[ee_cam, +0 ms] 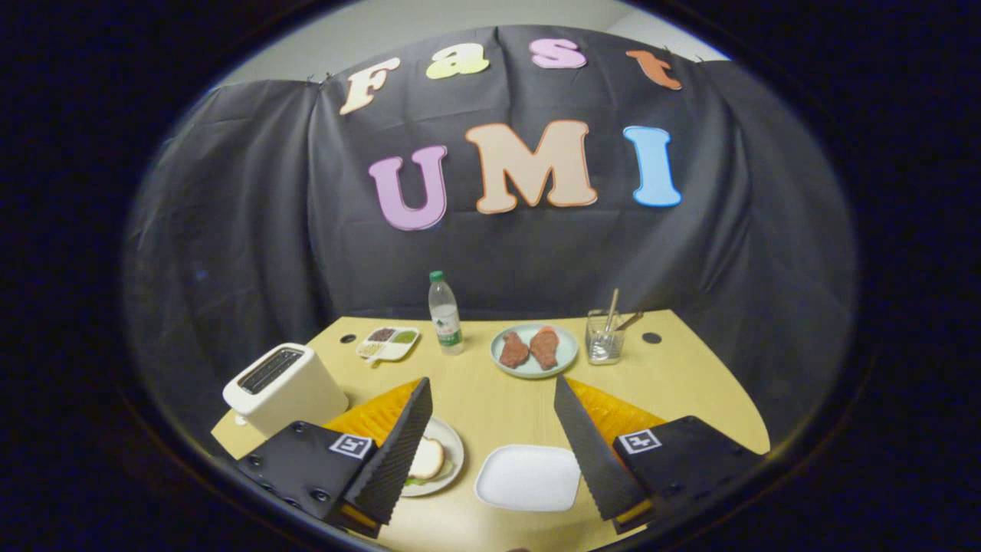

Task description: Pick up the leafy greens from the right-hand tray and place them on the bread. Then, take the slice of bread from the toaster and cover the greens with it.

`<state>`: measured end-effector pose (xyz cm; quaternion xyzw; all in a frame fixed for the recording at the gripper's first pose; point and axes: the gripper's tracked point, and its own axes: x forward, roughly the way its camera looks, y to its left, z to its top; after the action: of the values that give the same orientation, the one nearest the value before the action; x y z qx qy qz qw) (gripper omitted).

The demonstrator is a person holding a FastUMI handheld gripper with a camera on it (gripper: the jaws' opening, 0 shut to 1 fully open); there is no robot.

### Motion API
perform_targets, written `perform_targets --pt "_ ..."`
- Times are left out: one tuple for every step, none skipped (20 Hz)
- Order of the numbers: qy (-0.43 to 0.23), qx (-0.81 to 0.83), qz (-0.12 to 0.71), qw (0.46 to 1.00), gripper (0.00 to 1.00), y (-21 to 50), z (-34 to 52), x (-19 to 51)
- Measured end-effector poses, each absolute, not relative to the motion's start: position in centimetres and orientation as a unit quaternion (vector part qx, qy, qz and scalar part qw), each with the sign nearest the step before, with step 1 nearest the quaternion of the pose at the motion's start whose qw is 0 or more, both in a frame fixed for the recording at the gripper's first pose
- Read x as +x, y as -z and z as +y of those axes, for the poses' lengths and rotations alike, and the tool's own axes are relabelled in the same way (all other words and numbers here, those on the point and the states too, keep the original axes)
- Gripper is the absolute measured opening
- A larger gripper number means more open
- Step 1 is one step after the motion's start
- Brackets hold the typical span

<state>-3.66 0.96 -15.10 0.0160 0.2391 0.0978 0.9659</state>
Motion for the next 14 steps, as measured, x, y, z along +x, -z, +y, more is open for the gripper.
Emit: perform_targets --pt "-0.092 0.018 0.223 0.97 1.0 13.9 0.4 -3.4" --pt "-0.084 0.018 0.21 0.974 1.0 12.8 -0.1 -3.1" --pt "-0.074 0.016 0.188 0.979 0.99 11.5 -0.7 -2.8" --pt "-0.063 0.008 0.164 0.984 0.99 10.4 -1.5 -2.5" --pt "-0.05 -0.004 0.145 0.988 0.99 9.3 -1.9 -2.4" --pt "-0.043 -0.014 0.13 0.99 0.99 8.5 -2.4 -2.6" --pt "-0.04 -0.019 0.122 0.991 0.99 7.9 -2.5 -2.9" --pt "-0.041 -0.018 0.119 0.992 0.99 7.7 -2.4 -3.1" --pt "-0.04 -0.017 0.116 0.992 0.99 7.4 -2.5 -3.1" --pt "-0.038 -0.015 0.113 0.993 0.99 7.3 -2.6 -3.0" --pt "-0.036 -0.012 0.108 0.993 0.99 7.0 -2.6 -3.0" --pt "-0.035 -0.008 0.104 0.994 0.99 6.8 -2.5 -3.1" --pt "-0.036 -0.007 0.102 0.994 0.99 6.6 -2.6 -3.1" --pt "-0.036 -0.006 0.099 0.994 0.99 6.4 -2.6 -3.1"
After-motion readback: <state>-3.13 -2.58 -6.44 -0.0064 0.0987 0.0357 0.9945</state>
